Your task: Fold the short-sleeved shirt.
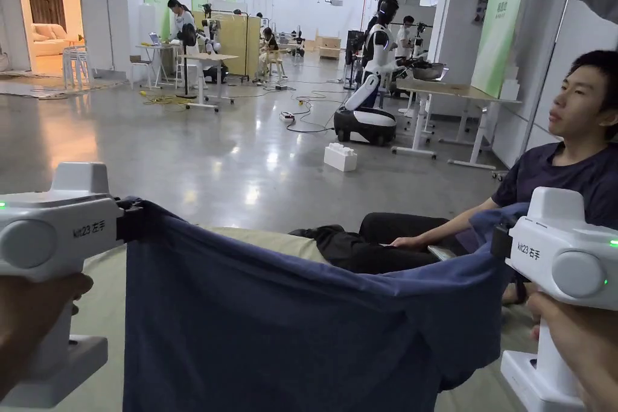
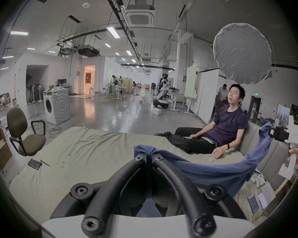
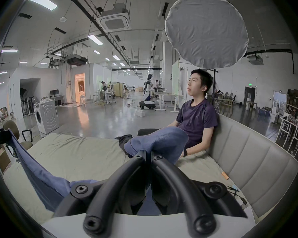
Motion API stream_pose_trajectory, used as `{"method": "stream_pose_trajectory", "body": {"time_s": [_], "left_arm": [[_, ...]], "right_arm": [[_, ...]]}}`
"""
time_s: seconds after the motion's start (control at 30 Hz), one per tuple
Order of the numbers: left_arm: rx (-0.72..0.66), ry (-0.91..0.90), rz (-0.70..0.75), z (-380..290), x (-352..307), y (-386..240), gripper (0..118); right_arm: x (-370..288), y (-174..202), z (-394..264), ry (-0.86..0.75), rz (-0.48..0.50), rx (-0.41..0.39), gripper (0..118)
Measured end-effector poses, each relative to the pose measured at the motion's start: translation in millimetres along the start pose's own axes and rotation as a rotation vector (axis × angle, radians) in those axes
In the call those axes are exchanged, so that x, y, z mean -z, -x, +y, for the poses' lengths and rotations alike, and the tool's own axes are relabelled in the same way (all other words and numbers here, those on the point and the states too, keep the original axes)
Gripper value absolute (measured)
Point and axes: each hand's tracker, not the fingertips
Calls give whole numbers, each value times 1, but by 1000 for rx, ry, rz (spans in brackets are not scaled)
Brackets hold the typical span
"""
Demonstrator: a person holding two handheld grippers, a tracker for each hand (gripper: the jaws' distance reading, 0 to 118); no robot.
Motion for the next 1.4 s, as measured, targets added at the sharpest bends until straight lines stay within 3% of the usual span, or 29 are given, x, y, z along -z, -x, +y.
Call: {"method": "stream_pose_trajectory", "body": {"time_s": [0.27,0.4,0.77,1.03,1.17,1.27,1.33,1.37,1.4], "left_arm": [[-1,4,34,27,35,7,5],[6,-10,52,54,57,8,5],[-3,-12,83,86,93,7,5],[36,32,70,2,81,11,5],[38,65,53,-63,48,15,5],[48,90,37,-112,15,16,5],[38,109,41,-143,1,23,5],[29,150,28,-158,-10,25,5],[4,165,34,-170,-19,27,5]], "right_arm": [[33,13,30,-63,-33,-31,4],[55,22,57,-124,-42,-93,4],[80,36,86,-201,-66,-106,4],[63,29,3,-108,-59,-109,4],[30,22,-54,-79,-59,-170,4],[4,12,-98,34,-59,-109,4],[-15,8,-119,33,-72,-133,4],[-27,5,-136,97,-73,-84,4],[-37,4,-146,100,-83,-104,4]]}}
